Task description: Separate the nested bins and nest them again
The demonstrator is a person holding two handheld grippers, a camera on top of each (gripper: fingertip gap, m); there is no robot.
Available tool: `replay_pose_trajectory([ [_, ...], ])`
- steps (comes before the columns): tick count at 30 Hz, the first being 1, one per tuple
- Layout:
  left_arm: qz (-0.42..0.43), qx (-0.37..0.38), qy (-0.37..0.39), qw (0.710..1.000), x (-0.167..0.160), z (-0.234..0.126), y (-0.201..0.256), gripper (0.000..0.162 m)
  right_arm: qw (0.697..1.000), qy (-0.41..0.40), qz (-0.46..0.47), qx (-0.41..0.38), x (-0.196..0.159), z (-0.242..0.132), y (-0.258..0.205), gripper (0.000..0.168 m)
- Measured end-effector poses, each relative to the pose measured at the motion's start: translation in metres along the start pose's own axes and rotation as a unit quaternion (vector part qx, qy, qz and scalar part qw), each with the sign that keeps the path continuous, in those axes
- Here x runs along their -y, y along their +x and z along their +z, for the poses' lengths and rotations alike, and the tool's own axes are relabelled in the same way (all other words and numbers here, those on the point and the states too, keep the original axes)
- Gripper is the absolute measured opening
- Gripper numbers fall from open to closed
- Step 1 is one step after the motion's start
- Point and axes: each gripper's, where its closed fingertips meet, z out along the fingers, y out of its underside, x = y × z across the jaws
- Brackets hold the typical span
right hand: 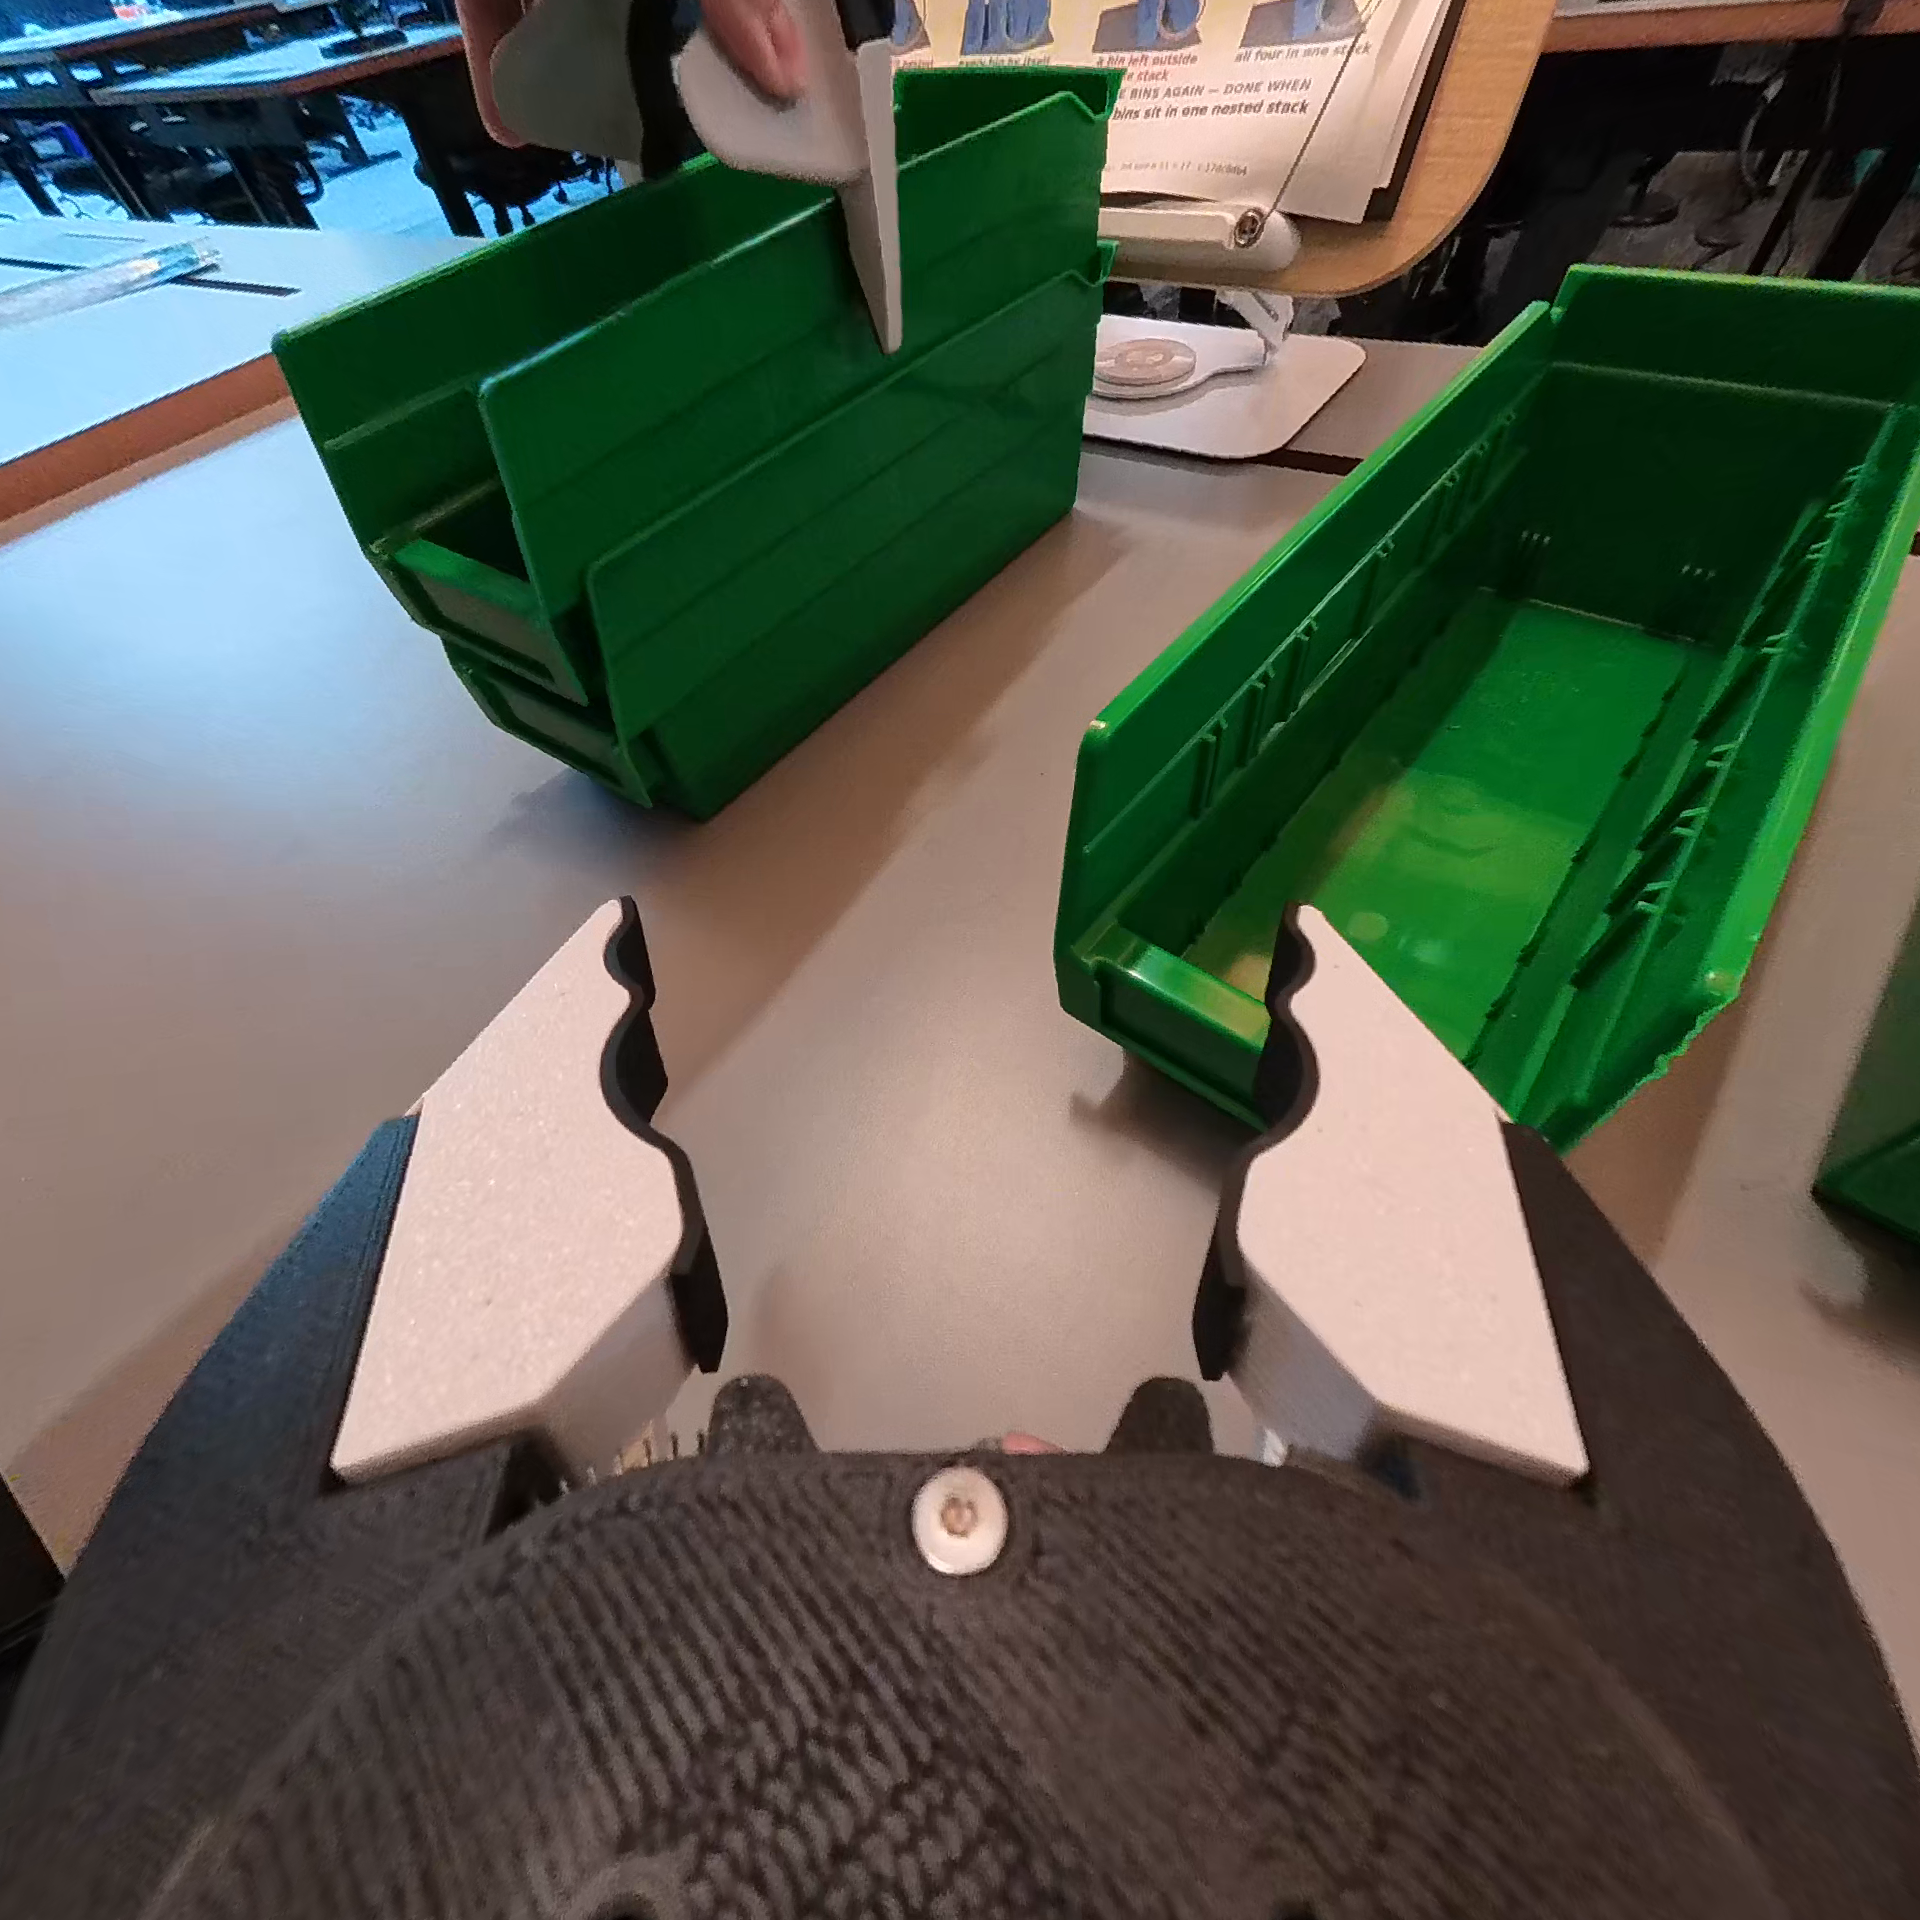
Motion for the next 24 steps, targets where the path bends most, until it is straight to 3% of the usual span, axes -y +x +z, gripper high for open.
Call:
replay_pose_trajectory([
  [8, 0.03, -0.002, 0.003, 1.0, -0.001, 0.001, -0.001, 0.122, 1.0, 0.003, -0.004, -0.005, 0.003, -0.003, 0.001, 0.117],
  [14, 0.077, 0.023, 0.023, 0.996, 0.001, -0.014, -0.002, 0.12, 1.0, -0.002, -0.012, -0.004, 0.002, 0.0, -0.003, 0.117],
  [24, 0.063, 0.007, 0.028, 0.998, 0.003, -0.011, -0.002, 0.119, 1.0, -0.002, -0.008, -0.01, 0.001, -0.002, 0.002, 0.117],
])
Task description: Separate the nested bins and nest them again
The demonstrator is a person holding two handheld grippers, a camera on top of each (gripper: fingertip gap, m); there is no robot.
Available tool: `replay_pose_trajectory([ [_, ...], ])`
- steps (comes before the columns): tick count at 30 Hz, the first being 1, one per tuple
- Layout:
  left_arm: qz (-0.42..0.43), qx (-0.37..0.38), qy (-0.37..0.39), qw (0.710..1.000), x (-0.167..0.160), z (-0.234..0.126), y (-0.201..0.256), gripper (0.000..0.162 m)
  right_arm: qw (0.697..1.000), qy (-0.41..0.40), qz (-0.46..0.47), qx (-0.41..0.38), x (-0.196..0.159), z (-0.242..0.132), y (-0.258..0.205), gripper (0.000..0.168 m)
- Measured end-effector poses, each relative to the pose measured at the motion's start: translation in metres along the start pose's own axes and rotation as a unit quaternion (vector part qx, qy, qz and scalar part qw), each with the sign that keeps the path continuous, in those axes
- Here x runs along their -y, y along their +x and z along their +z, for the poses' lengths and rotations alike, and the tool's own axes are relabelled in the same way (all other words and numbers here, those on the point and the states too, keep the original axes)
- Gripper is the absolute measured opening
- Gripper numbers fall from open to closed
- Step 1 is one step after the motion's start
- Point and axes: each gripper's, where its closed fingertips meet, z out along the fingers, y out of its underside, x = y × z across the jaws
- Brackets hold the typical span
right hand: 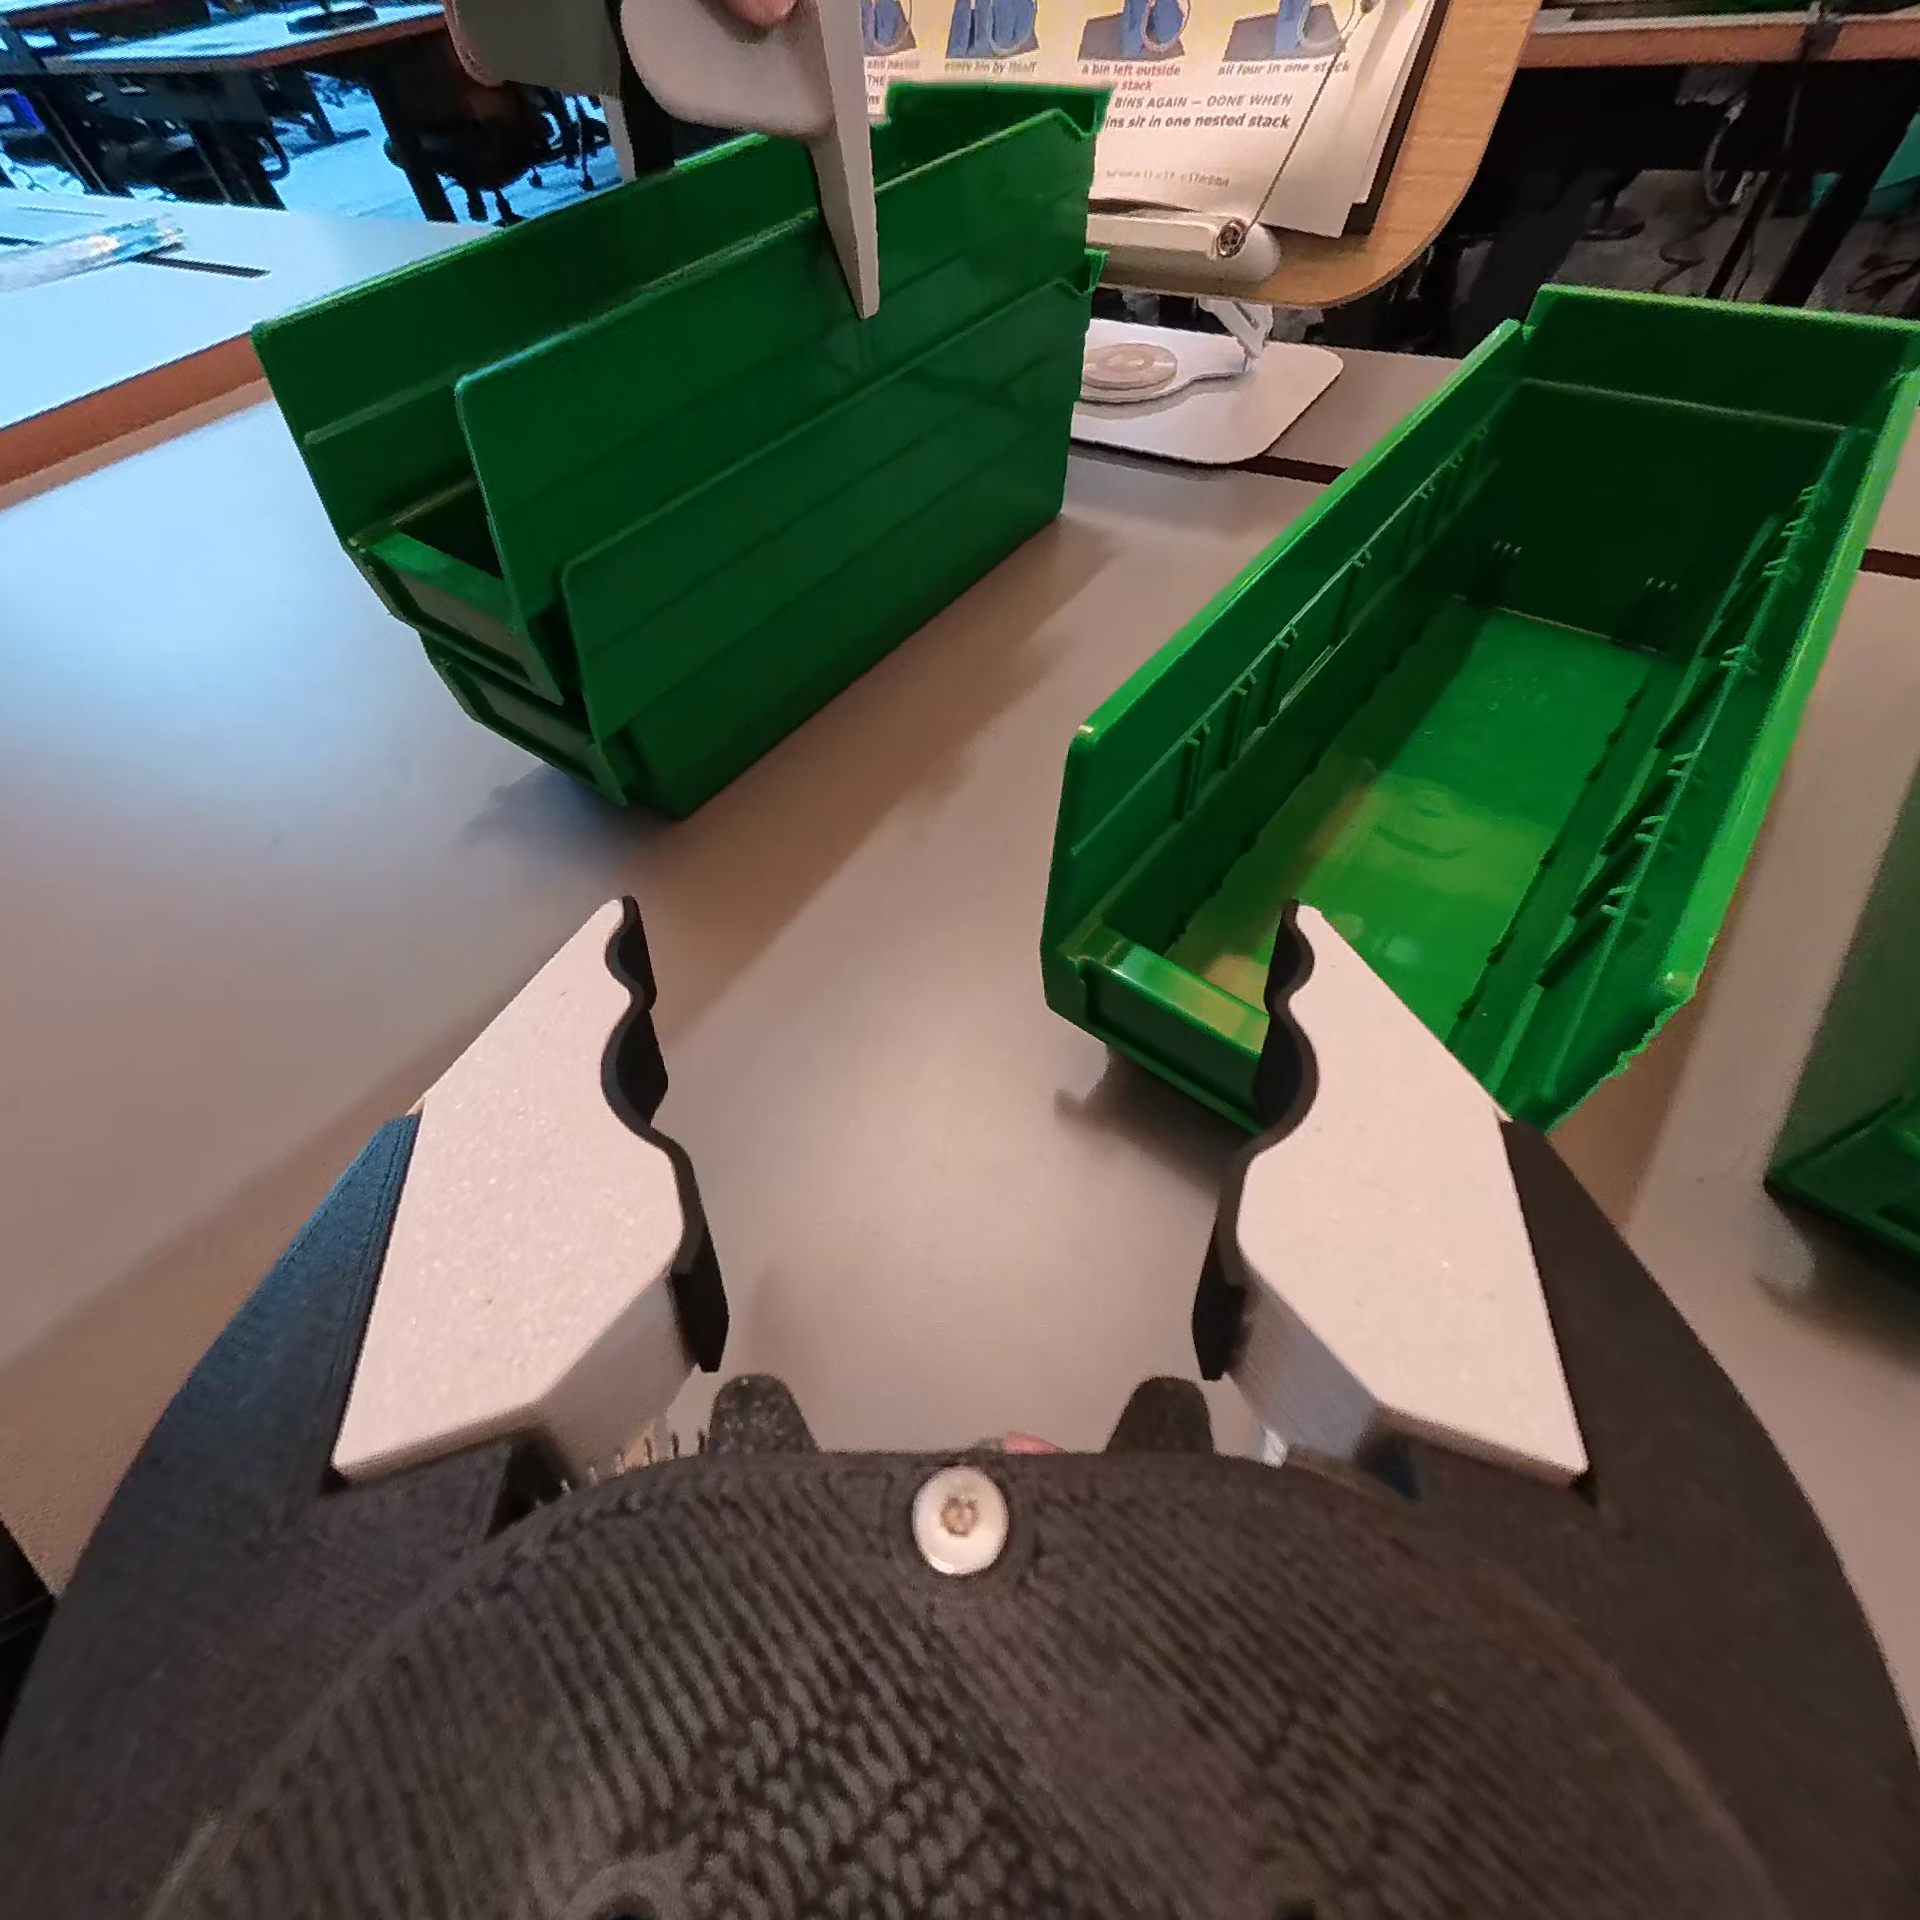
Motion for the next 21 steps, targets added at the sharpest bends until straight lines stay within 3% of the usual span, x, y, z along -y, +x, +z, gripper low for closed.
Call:
replay_pose_trajectory([
  [8, -0.005, 0.004, -0.041, 0.999, -0.0053, -0.0019, -0.0041, 0.103, 1.0, -0.003, 0.001, 0.006, -0.0017, 0.0026, -0.0025, 0.116],
  [21, 0.006, -0.015, 0.006, 1.0, -0.0023, 0.0038, -0.0014, 0.121, 1.0, -0.004, -0.005, -0.001, -0.0015, 0.0011, 0.0001, 0.116],
])
